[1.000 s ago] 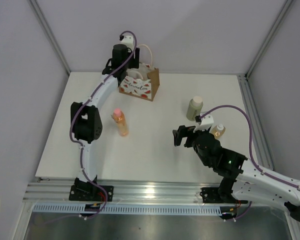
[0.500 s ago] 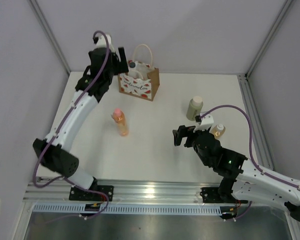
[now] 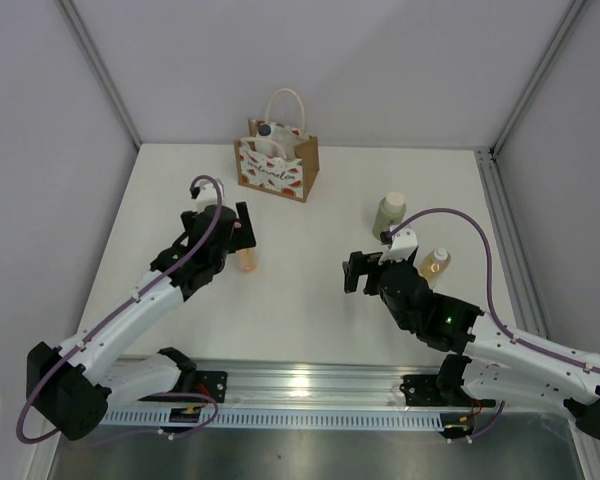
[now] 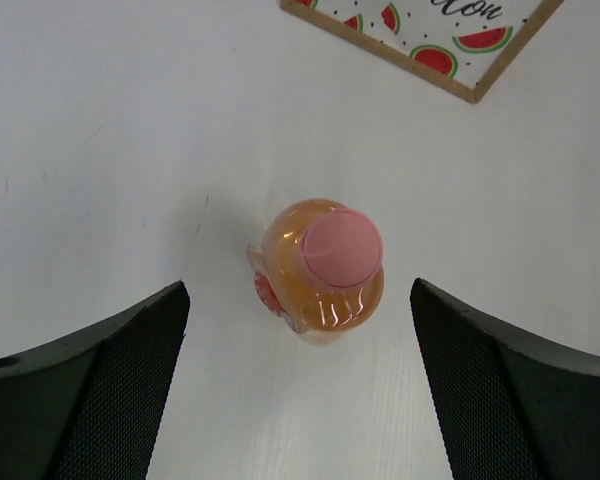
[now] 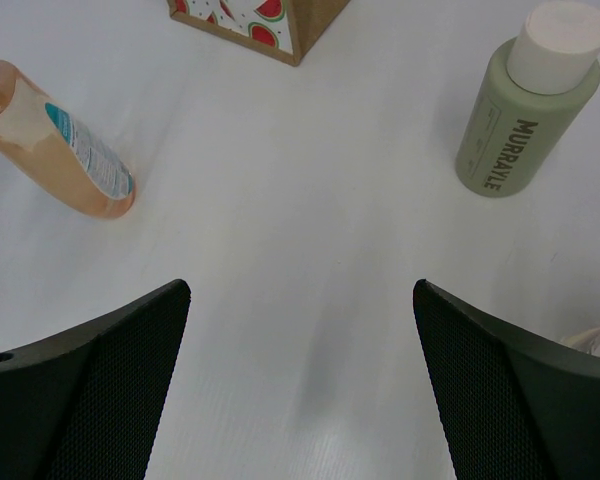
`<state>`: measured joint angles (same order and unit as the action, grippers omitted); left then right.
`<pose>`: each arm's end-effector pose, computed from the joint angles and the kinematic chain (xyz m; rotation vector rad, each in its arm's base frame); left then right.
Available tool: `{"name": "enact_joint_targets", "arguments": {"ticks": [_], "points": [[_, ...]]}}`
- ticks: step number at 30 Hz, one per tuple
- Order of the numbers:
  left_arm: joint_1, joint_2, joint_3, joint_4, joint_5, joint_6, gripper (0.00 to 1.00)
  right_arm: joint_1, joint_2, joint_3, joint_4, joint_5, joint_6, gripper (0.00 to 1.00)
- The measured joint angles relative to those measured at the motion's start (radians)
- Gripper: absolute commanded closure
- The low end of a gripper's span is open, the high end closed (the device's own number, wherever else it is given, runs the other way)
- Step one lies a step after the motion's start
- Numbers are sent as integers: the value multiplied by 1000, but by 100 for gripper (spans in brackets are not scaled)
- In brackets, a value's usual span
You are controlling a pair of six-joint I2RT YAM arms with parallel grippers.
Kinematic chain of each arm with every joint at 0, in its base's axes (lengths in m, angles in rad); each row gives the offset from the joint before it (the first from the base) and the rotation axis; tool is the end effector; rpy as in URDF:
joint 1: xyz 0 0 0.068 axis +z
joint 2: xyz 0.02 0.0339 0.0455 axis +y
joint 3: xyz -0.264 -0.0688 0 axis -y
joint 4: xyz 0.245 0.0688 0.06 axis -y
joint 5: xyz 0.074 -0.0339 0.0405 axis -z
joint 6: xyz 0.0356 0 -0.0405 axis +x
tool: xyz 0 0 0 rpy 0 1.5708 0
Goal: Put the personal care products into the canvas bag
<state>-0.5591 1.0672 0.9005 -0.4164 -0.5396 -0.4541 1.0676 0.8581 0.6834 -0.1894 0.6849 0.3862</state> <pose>0.2059 -0.1072 0.3057 -0.1963 2.0537 -0.0396 0.1133 0.1591 0.2936 -0.1858 1.8552 0.3468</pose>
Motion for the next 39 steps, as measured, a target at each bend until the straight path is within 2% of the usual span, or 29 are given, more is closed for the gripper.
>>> {"name": "enact_joint_targets", "arguments": {"ticks": [12, 19, 27, 34, 39], "points": [[-8, 68, -105, 132, 2, -83, 5, 0, 1, 3, 0, 11, -7, 3], [-8, 172, -124, 216, -4, -99, 14, 0, 1, 4, 0, 11, -16, 3], [-8, 216, -151, 282, -28, -84, 20, 0, 1, 4, 0, 11, -21, 3], [-8, 221, -152, 300, -109, -40, 23, 0, 1, 4, 0, 11, -21, 3], [-7, 212, -174, 335, -93, 3, 25, 0, 1, 4, 0, 11, -21, 3]]}}
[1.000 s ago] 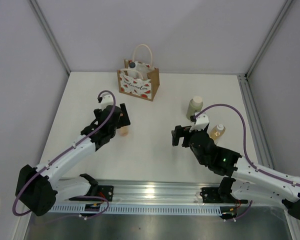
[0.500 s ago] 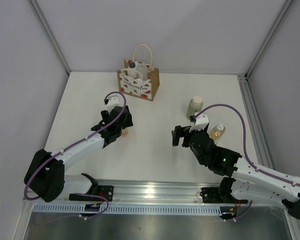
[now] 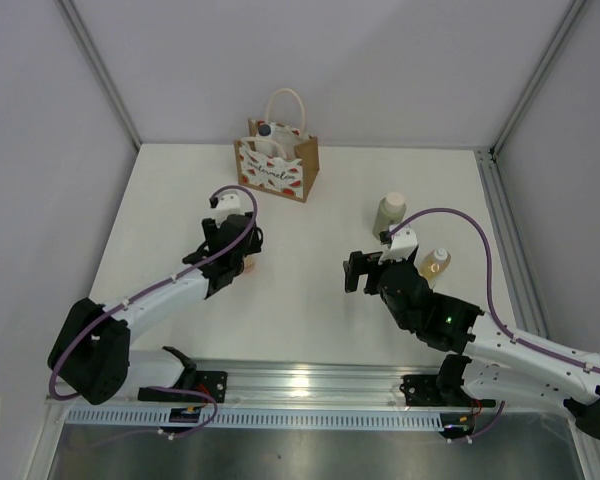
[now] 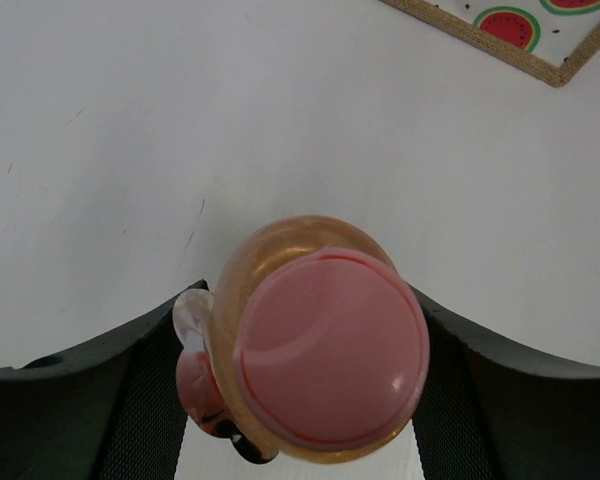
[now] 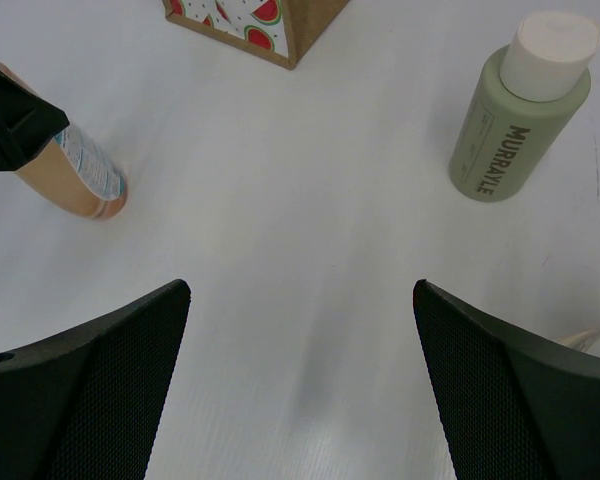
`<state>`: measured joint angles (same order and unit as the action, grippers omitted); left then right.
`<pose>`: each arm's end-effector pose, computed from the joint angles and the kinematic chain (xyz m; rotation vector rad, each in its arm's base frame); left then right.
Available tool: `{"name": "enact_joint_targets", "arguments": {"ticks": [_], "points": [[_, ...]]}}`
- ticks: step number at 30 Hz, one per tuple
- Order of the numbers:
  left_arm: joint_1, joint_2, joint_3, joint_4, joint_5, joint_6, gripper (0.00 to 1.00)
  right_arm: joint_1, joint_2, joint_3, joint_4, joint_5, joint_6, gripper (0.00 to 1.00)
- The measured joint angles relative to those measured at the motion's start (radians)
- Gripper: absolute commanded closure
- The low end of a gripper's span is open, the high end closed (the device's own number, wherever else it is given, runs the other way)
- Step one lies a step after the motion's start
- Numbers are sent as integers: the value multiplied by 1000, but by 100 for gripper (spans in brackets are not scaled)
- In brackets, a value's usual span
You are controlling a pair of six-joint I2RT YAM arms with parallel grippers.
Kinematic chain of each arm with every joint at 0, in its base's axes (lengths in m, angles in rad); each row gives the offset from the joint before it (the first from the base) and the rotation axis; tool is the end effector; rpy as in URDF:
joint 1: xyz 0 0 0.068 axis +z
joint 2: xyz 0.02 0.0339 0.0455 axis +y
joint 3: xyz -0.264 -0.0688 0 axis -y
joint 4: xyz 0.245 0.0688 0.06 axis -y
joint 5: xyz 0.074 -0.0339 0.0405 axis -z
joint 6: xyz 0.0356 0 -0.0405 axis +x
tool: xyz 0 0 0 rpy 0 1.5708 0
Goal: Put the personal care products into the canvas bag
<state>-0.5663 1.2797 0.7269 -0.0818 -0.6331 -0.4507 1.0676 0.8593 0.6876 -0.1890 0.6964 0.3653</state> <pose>0.2366 -0.1254 0.2279 -0.2197 2.0584 0.0816 0.1136 0.1590 0.2950 -0.1950 1.8471 0.3250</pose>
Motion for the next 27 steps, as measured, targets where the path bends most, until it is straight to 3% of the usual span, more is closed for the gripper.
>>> {"name": "enact_joint_targets", "arguments": {"ticks": [9, 10, 12, 19, 27], "points": [[12, 38, -6, 39, 55, 43, 36, 0, 0, 2, 0, 0, 0, 3], [16, 47, -5, 40, 63, 45, 45, 0, 0, 2, 0, 0, 0, 2], [19, 56, -4, 48, 79, 51, 54, 0, 0, 3, 0, 0, 0, 3], [18, 56, -2, 55, 114, 77, 99, 0, 2, 3, 0, 2, 0, 3], [-41, 56, 55, -42, 142, 157, 100, 0, 10, 5, 0, 4, -1, 3]]}}
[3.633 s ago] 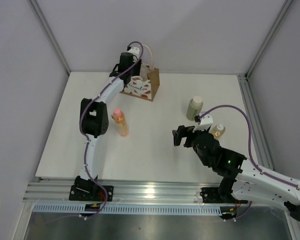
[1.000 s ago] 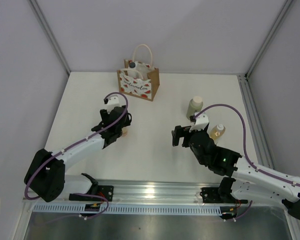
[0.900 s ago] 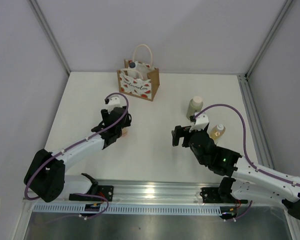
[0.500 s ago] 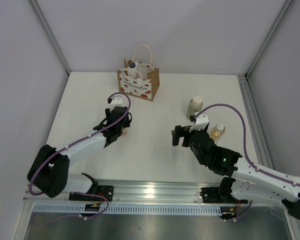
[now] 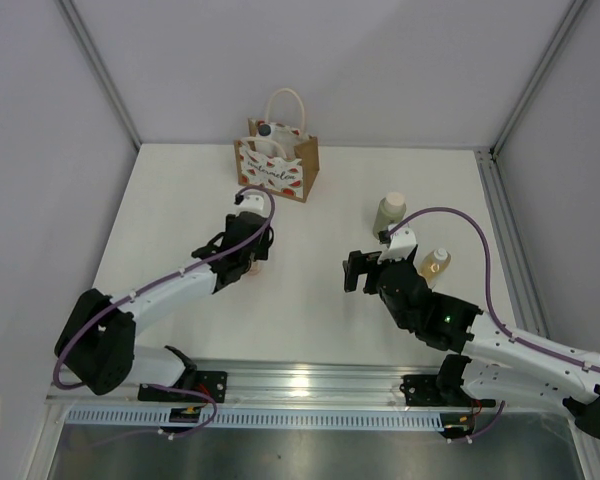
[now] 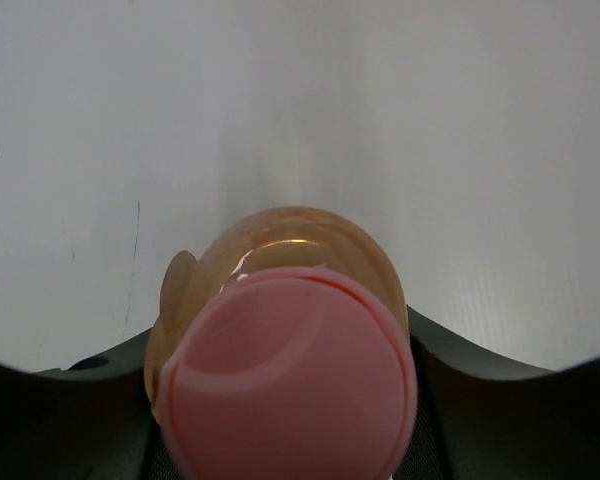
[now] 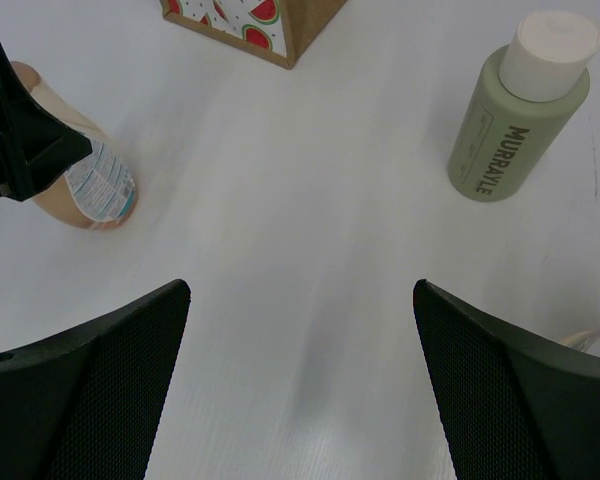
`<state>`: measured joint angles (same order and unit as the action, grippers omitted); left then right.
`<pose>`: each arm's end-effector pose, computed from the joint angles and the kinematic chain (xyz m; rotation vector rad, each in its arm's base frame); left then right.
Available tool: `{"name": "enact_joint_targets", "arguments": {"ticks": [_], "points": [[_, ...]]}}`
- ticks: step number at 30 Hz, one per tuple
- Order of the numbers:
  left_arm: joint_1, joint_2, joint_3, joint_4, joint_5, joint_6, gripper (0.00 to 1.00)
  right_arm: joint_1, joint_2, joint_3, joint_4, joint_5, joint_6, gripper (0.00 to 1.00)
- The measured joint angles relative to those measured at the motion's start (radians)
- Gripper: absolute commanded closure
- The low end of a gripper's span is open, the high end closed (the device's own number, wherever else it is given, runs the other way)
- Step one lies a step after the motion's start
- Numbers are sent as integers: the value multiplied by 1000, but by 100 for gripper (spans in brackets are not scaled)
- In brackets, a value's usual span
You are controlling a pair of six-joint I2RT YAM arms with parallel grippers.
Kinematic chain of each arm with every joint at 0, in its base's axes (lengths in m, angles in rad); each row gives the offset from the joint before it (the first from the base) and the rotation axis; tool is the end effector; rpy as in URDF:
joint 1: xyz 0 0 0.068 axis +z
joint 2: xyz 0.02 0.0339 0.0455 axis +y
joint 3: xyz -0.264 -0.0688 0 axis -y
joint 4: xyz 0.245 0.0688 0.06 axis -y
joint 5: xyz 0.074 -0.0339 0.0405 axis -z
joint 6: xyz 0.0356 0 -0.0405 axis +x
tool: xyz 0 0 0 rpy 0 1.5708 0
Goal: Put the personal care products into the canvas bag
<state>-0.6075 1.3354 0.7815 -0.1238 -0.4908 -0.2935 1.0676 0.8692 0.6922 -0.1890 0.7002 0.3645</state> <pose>0.2399 -0.1463 0.2263 0.0812 2.1554 0.0364 0.1145 0.1605 0.2948 -0.1959 1.8496 0.3174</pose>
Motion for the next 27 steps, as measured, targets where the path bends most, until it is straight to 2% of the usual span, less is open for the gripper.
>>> {"name": "enact_joint_targets", "arguments": {"ticks": [6, 13, 27], "points": [[-36, 0, 147, -123, 52, 52, 100, 0, 0, 0, 0, 0, 0, 3], [-39, 5, 315, -150, 88, 87, 100, 0, -5, 0, 0, 0, 0, 3], [-38, 105, 340, -145, 124, 121, 100, 0, -6, 0, -1, 3, 0, 3]]}}
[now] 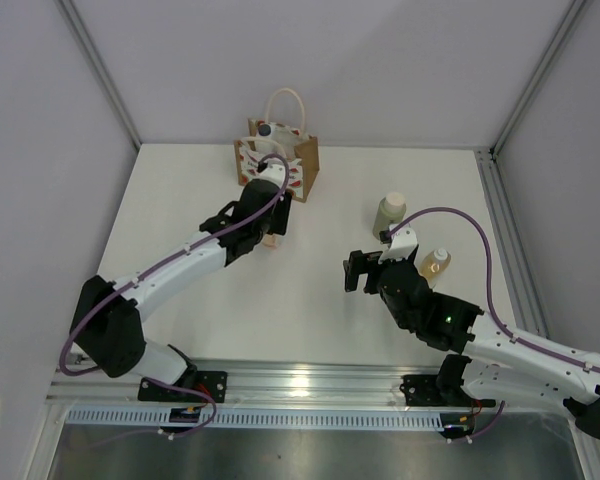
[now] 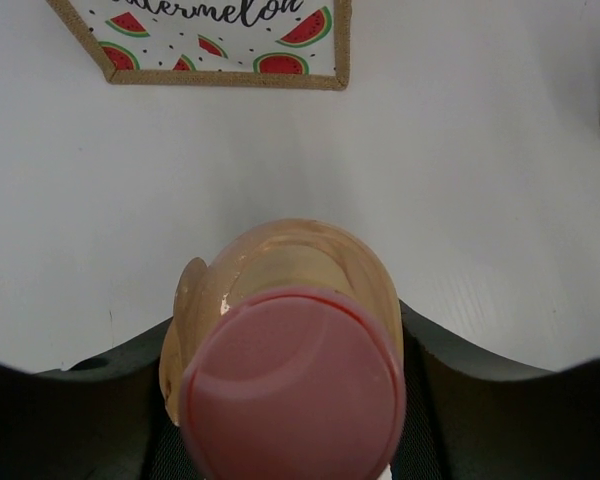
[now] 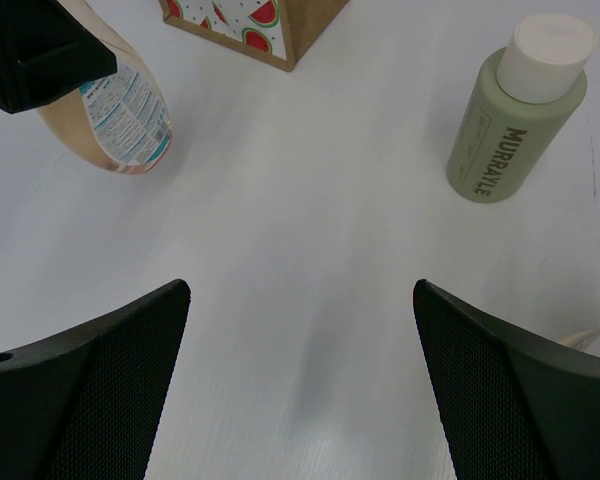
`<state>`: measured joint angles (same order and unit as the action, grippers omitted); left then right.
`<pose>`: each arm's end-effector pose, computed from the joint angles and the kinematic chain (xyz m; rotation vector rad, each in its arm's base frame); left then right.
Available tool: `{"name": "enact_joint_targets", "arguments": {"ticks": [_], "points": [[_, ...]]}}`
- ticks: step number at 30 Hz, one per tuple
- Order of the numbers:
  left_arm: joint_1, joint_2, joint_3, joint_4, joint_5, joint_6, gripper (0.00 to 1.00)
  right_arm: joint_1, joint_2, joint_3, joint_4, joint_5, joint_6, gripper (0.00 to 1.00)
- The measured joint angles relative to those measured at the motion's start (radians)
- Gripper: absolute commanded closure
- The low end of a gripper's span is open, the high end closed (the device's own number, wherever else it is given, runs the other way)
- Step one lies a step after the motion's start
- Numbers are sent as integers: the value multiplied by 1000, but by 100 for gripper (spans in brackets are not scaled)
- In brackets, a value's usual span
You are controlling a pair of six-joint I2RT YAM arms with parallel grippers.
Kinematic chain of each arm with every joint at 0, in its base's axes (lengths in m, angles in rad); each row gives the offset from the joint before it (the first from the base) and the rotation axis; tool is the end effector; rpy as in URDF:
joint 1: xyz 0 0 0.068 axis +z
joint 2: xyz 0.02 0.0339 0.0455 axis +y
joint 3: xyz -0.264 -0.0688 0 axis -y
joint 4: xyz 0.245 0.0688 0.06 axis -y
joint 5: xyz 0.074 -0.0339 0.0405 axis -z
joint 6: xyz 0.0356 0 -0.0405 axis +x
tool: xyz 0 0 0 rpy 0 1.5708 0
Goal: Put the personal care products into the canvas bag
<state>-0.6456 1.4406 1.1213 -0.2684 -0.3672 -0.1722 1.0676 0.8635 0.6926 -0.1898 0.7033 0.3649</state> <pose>0.2684 -0.1862 0.2959 0.2903 2.0960 -0.0895 0.1141 0.1595 0.2959 -0.1905 1.8455 0.3189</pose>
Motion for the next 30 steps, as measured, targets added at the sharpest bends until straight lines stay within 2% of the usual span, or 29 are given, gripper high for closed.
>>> {"name": "enact_joint_targets", "arguments": {"ticks": [4, 17, 22, 30], "points": [[0, 36, 54, -3, 9, 23, 100, 0, 0, 0, 0, 0, 0, 3], [6, 246, 470, 89, 13, 133, 100, 0, -15, 0, -1, -9, 1, 3], [16, 401, 663, 141, 13, 182, 100, 0, -34, 0, -5, -20, 7, 3], [73, 700, 1060, 164, 13, 236, 100, 0, -49, 0, -8, -40, 19, 3]]}}
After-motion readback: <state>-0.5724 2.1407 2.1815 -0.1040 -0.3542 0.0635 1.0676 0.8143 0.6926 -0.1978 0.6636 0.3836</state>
